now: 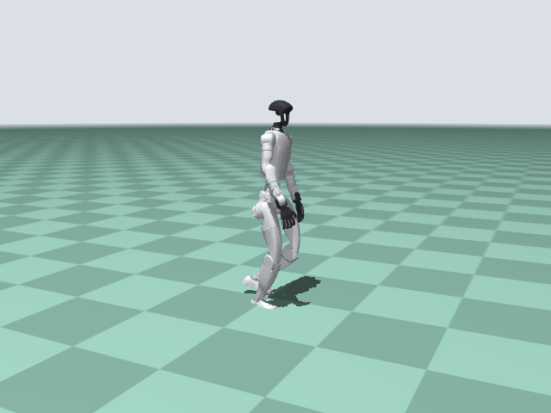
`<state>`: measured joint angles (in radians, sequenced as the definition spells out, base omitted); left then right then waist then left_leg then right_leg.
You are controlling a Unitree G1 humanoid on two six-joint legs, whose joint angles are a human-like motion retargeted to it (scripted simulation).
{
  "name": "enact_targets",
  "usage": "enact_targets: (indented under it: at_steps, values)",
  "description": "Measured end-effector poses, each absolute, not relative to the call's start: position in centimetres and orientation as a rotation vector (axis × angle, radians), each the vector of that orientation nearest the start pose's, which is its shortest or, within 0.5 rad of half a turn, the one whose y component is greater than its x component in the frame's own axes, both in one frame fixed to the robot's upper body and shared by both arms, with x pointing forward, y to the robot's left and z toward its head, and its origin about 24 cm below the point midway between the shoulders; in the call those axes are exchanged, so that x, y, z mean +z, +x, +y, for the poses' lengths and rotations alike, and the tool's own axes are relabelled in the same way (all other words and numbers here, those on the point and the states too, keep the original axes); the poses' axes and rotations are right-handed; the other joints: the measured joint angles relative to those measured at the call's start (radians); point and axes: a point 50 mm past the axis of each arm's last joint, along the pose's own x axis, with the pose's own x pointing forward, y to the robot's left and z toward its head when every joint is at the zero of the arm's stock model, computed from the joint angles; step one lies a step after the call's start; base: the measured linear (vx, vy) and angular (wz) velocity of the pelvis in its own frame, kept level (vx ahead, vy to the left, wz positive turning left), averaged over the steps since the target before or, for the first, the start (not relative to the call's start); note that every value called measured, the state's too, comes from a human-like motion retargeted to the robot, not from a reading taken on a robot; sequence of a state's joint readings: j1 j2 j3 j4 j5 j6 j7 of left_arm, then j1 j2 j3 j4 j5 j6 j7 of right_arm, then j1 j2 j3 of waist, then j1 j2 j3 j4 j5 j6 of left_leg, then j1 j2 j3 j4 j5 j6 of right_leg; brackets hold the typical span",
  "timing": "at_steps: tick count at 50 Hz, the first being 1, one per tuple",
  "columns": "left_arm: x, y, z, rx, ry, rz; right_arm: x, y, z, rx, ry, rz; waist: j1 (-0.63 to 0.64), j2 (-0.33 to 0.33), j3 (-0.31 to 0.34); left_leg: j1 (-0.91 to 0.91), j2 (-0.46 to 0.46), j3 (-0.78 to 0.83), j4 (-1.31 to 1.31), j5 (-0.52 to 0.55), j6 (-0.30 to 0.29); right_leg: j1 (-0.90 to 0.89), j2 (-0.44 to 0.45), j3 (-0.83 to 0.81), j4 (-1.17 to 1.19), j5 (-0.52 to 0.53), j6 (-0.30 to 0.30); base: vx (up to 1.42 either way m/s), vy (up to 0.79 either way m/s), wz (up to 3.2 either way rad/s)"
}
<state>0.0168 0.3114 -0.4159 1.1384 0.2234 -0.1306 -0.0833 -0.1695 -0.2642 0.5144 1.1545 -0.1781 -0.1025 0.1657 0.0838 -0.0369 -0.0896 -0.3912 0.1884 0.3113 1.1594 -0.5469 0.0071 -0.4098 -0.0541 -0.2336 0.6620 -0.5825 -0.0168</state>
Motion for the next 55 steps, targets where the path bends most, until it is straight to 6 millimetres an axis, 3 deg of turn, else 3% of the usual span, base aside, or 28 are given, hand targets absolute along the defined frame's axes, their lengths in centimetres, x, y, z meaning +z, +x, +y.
enact_targets:
  at_steps: [10, 20, 29, 34, 38, 48, 55]
  values:
    - [-15.7, 9.4, 21.6, -0.435, 0.573, 1.089, -13.6, 17.8, -18.7, 0.537, -0.62, 0.932, 0.059, -0.003, 0.0, -0.19, -0.04, -0.027, -0.182, -0.003, 0.011, 0.085, 0.003, 0.044, -0.102, 0.011, 0.032, 0.18, 0.02, -0.22]
    - [-15.9, 9.1, 20.9, -0.421, 0.51, 1.087, -13.3, 18.3, -18.9, 0.527, -0.627, 0.913, 0.048, -0.012, -0.011, -0.215, -0.192, -0.122, -0.699, 0.192, -0.041, 0.126, -0.045, 0.106, -0.114, -0.016, 0.059, 0.23, 0.04, -0.24]
    - [-15.9, 9.2, 20.7, -0.397, 0.497, 1.082, -13.8, 17.3, -19.0, 0.514, -0.634, 0.929, 0.025, -0.023, -0.035, -0.203, -0.252, -0.182, -0.858, 0.303, -0.056, 0.128, -0.078, 0.179, -0.022, -0.086, 0.068, 0.24, 0.07, -0.29]
    - [-15.7, 9.8, 20.8, -0.376, 0.504, 1.065, -14.2, 16.4, -19.1, 0.496, -0.627, 0.958, 0.014, -0.049, -0.039, -0.169, -0.28, -0.172, -0.845, 0.336, -0.035, 0.146, -0.112, 0.21, 0.023, -0.107, 0.08, 0.26, 0.1, -0.34]
    - [-15.6, 10.5, 21.0, -0.36, 0.512, 1.047, -14.6, 15.5, -19.2, 0.483, -0.618, 0.989, 0.003, -0.074, -0.045, -0.139, -0.301, -0.152, -0.827, 0.303, 0.002, 0.15, -0.154, 0.208, 0.073, -0.086, 0.098, 0.26, 0.12, -0.34]
    - [-14.9, 12.6, 20.9, -0.352, 0.554, 0.99, -15.4, 13.3, -19.8, 0.456, -0.583, 1.068, -0.065, -0.163, -0.033, 0.008, -0.429, -0.114, -0.925, 0.271, 0.07, 0.077, -0.257, 0.291, 0.377, 0.085, 0.205, 0.23, 0.12, -0.05]
    - [-14.4, 14.0, 21.0, -0.381, 0.626, 0.953, -15.4, 13.1, -20.2, 0.42, -0.569, 1.076, -0.098, -0.178, -0.018, 0.123, -0.464, -0.098, -1.039, 0.266, 0.081, -0.058, -0.378, 0.207, 0.561, 0.092, 0.159, 0.2, 0.08, -0.22]
